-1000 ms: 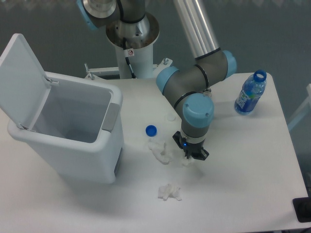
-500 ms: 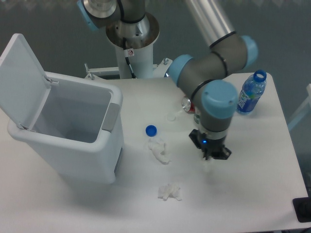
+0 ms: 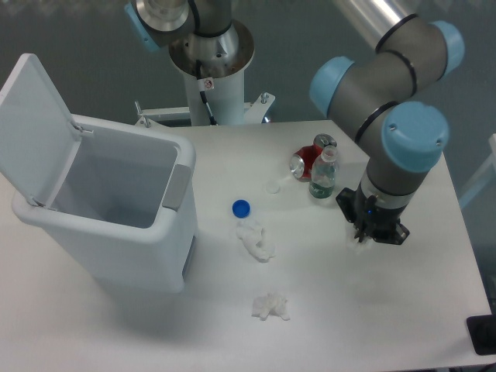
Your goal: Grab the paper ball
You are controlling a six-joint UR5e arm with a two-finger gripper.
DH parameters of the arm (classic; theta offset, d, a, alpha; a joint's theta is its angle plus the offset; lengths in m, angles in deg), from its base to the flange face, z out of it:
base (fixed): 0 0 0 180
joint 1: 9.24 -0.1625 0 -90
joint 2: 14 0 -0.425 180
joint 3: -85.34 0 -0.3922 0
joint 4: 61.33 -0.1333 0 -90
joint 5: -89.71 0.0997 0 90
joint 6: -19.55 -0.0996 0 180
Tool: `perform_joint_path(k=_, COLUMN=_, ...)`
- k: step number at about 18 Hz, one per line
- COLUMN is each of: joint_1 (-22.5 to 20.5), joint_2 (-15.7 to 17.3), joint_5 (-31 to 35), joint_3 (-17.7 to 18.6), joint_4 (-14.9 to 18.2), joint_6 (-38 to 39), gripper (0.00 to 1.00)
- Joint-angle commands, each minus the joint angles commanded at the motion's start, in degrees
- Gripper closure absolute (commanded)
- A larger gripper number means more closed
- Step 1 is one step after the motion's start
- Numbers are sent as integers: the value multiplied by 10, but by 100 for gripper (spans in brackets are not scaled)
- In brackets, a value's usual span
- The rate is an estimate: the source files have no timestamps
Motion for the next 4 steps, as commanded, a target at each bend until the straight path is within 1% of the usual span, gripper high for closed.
perform_joint_path(k=4, joint_1=0, joint_2=2, joint_5=3, joint_3=2, joint_4=5, joint_6=-5, gripper=100)
